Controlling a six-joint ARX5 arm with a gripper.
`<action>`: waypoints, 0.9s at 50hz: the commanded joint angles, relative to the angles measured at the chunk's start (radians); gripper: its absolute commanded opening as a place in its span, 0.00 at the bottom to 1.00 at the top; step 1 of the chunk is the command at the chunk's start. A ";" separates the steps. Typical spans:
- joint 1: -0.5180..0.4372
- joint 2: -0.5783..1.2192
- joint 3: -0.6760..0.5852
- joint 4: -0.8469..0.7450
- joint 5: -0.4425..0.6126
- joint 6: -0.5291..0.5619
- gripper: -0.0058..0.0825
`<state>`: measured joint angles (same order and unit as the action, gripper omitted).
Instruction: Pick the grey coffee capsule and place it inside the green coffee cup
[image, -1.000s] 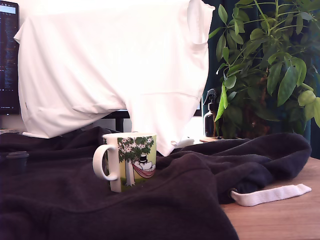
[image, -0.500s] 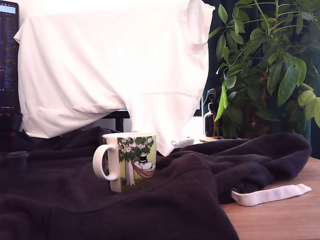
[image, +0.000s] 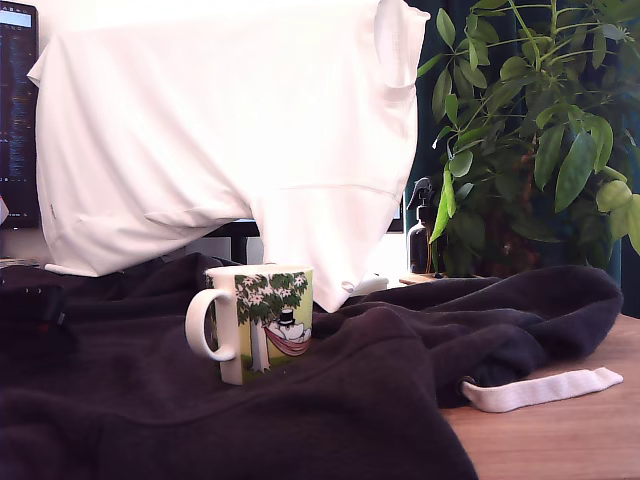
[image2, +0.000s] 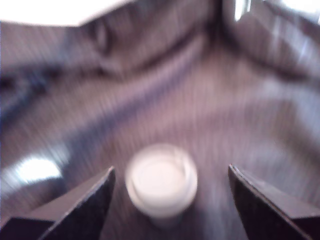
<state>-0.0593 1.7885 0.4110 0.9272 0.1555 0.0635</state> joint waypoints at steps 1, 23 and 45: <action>-0.002 0.007 0.010 0.017 -0.005 0.010 0.71; 0.015 0.007 0.033 0.027 -0.004 0.023 0.15; -0.032 -0.063 0.036 0.198 0.257 -0.188 0.15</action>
<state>-0.0685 1.7706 0.4416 1.0904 0.3855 -0.1116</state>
